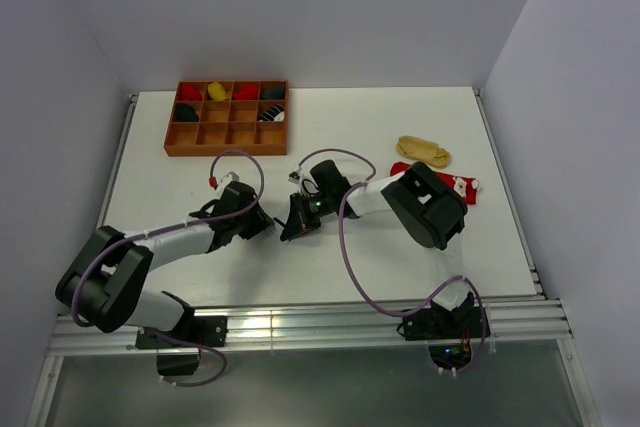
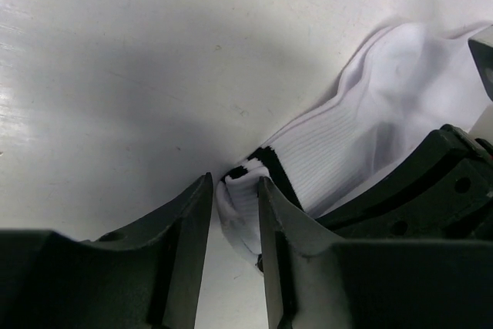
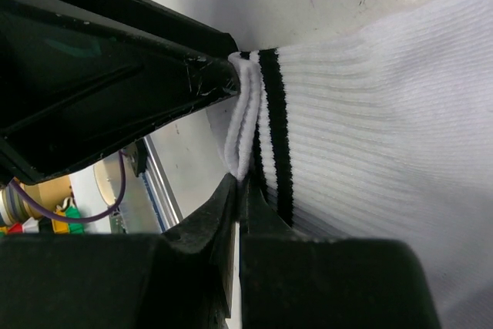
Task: Roll the socks
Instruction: Roll the sock at the center of the board.
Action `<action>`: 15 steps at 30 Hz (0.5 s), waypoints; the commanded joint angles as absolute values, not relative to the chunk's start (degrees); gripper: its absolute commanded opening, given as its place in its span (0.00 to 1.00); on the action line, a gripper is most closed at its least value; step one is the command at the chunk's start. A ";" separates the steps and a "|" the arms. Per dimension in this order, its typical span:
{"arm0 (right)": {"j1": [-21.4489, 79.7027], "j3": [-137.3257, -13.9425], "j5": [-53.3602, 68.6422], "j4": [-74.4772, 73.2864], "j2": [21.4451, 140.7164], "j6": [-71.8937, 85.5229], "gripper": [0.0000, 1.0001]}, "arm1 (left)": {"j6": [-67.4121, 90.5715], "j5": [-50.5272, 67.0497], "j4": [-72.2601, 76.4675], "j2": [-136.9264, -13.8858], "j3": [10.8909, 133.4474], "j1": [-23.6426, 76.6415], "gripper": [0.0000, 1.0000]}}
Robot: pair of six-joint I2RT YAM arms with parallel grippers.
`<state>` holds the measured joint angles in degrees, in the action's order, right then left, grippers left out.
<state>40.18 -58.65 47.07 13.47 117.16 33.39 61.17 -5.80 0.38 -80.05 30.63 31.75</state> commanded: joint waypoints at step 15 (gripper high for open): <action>40.96 -58.71 39.02 8.53 114.96 31.82 0.08 | 60.29 -10.72 -14.06 -78.50 32.34 32.26 0.55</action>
<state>40.88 -58.87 43.13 10.74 115.46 33.17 60.84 -7.53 -4.51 -80.58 33.58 32.12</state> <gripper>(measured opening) 0.094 0.488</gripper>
